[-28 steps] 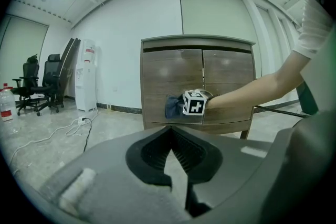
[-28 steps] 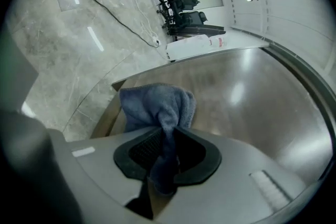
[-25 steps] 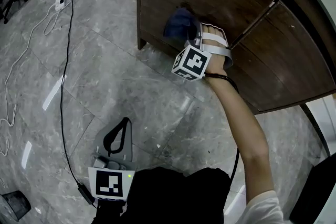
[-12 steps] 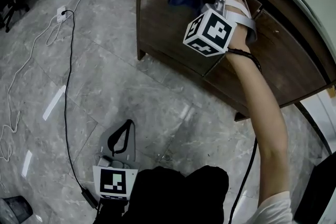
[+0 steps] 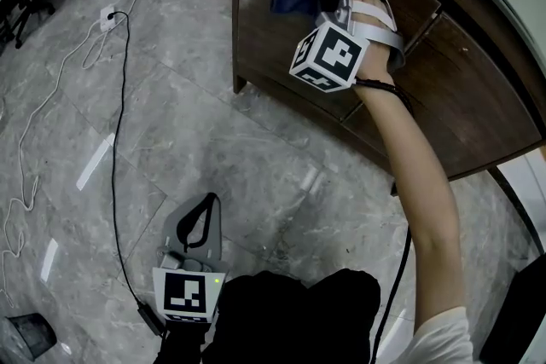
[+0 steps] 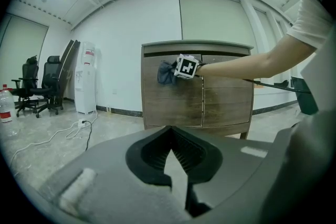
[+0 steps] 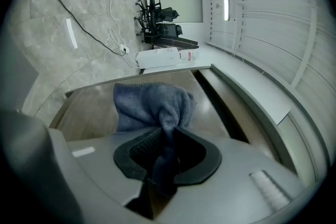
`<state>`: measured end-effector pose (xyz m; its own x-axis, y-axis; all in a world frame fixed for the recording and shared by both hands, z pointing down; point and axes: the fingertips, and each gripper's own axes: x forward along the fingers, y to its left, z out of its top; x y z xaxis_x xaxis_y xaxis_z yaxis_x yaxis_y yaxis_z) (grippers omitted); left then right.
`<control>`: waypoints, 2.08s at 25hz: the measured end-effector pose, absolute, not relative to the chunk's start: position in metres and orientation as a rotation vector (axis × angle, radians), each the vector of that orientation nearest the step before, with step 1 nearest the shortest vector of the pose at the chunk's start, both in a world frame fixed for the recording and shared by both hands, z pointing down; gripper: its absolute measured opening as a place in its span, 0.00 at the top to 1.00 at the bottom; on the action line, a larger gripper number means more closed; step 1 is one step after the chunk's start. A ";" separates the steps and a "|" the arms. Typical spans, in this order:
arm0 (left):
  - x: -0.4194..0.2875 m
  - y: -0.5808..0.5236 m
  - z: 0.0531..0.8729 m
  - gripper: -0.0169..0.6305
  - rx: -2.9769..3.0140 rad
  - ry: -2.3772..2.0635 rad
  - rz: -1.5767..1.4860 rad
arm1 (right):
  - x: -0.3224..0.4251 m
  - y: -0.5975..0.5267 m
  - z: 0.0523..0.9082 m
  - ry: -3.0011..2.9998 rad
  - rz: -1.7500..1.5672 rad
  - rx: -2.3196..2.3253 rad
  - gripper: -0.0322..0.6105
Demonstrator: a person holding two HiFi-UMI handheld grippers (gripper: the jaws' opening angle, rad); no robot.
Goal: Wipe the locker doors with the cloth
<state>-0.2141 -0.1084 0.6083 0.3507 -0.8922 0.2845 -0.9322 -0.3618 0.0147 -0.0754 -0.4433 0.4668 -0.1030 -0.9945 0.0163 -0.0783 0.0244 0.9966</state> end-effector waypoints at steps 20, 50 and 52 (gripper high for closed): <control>-0.254 -0.119 0.654 0.97 2.302 -1.717 0.404 | -0.118 -0.463 0.766 -1.347 -0.958 0.868 0.83; -0.243 -0.119 0.641 0.97 2.321 -1.700 0.316 | -0.164 -0.492 0.403 -1.289 -1.358 1.189 0.83; -0.246 -0.118 0.645 0.97 2.318 -1.705 0.318 | -0.167 -0.491 0.396 -1.280 -1.371 1.207 0.83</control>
